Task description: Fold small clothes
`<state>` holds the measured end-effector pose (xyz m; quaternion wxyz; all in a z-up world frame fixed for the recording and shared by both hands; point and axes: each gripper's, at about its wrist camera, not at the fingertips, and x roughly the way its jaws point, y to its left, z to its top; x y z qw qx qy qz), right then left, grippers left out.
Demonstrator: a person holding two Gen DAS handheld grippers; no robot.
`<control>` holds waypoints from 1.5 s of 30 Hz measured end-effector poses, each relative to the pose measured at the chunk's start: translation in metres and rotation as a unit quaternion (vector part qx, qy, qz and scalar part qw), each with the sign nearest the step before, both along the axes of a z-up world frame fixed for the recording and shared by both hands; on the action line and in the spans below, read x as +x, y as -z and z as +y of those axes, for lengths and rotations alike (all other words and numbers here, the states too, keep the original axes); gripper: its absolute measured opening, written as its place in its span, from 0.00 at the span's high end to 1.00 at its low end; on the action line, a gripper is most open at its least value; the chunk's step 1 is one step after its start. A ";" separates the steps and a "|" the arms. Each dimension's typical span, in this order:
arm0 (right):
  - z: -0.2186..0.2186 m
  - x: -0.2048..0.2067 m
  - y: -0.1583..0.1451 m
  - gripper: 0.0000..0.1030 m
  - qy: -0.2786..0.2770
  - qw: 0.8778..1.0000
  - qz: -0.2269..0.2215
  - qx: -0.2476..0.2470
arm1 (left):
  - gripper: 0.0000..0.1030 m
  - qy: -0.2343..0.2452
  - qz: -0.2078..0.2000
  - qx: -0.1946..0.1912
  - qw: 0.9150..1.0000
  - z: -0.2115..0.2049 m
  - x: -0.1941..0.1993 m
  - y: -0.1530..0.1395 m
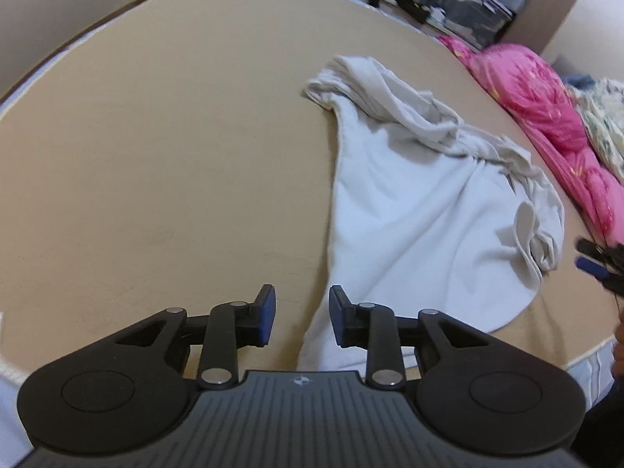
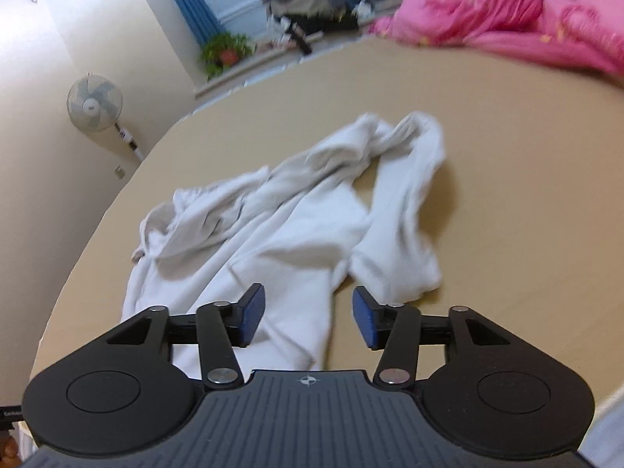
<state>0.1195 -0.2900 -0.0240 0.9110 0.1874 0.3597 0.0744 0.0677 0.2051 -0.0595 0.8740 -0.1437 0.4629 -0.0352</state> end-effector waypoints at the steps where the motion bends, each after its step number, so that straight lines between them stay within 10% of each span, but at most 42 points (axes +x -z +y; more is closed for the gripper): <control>1: 0.012 0.008 0.004 0.39 -0.014 1.000 -0.002 -0.015 | 0.68 0.005 0.003 0.000 1.000 -0.006 0.004 0.002; 9: 0.099 0.060 0.032 0.32 -0.089 0.983 -0.002 -0.162 | 0.68 0.034 0.010 0.025 0.999 -0.042 0.022 0.018; 11: 0.108 0.071 0.034 0.45 -0.077 0.975 0.001 -0.210 | 0.83 0.036 0.014 0.044 0.998 -0.047 0.024 0.022; 13: 0.097 0.072 0.024 0.88 -0.054 0.976 -0.001 -0.210 | 0.93 0.036 0.015 0.047 0.998 -0.047 0.025 0.023; 16: 0.058 0.049 -0.007 0.98 0.000 0.988 -0.036 -0.150 | 0.94 0.033 -0.005 0.040 0.999 -0.040 0.016 0.013; 24: -0.062 -0.107 -0.047 0.99 0.120 0.990 -0.075 -0.001 | 0.95 0.056 -0.027 0.032 0.998 -0.025 -0.047 -0.029; 28: -0.087 -0.154 -0.006 0.99 0.092 0.994 0.054 0.015 | 0.95 0.089 0.025 0.074 0.993 -0.029 -0.067 -0.022; 32: -0.094 -0.156 0.022 0.94 0.114 0.987 0.103 -0.056 | 0.94 0.090 0.039 0.093 0.991 -0.041 -0.060 -0.021; 37: -0.123 -0.132 -0.011 0.73 0.151 0.988 0.021 -0.007 | 0.88 0.090 -0.016 0.065 0.994 -0.066 -0.050 -0.042; 45: -0.155 -0.008 -0.001 0.72 0.114 0.993 -0.004 0.036 | 0.88 0.079 -0.009 0.084 0.993 -0.111 0.001 -0.025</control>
